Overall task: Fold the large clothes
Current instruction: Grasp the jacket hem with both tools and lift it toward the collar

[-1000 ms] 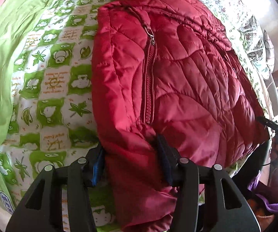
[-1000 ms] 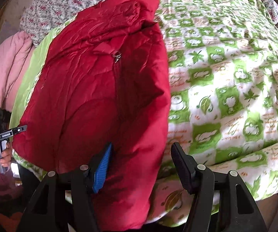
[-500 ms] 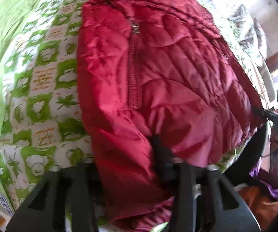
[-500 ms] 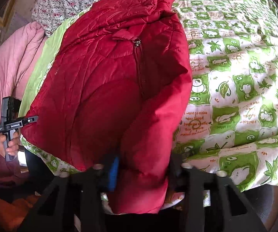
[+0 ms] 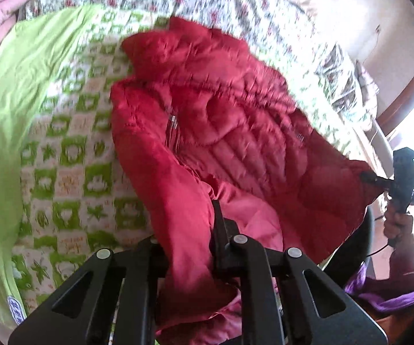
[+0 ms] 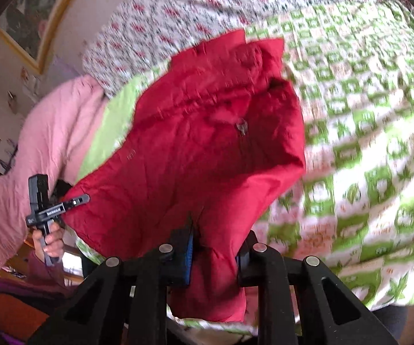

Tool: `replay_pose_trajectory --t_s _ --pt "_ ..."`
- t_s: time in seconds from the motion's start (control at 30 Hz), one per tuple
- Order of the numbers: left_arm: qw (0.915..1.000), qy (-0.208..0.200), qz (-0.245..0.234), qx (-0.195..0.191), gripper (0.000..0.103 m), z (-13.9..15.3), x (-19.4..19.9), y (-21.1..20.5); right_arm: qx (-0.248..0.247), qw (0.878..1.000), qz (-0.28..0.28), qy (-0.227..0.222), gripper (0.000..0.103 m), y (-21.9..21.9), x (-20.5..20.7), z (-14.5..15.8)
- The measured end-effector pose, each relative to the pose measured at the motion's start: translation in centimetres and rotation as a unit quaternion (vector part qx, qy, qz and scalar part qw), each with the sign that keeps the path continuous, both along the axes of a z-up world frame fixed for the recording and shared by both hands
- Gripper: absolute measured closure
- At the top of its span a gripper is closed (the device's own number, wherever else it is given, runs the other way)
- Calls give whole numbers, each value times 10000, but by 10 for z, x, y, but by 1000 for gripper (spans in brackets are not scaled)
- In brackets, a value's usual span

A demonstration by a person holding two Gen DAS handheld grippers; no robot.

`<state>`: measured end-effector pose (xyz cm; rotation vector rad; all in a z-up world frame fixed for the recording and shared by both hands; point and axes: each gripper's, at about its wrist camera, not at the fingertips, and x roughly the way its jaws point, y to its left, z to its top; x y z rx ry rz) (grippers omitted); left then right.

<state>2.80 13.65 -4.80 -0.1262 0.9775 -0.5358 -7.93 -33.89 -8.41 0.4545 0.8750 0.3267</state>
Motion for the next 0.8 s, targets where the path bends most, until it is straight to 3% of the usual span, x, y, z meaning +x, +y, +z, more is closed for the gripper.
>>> replay_pose_trajectory --t_s 0.2,0.37,0.57,0.8 --pt "9985 -420 124 -324 91 40 18 -2 247 9975 -216 -627 84 -10 15 33" --pt "9953 -567 379 -690 91 63 55 0 472 9929 -457 -991 84 -24 44 59" --pt "9915 -605 652 -945 91 77 103 -2 769 9870 -720 -1213 84 -42 87 78" --pt "9882 -581 940 -1061 90 80 152 -12 850 9812 -1130 -1311 84 -53 152 77"
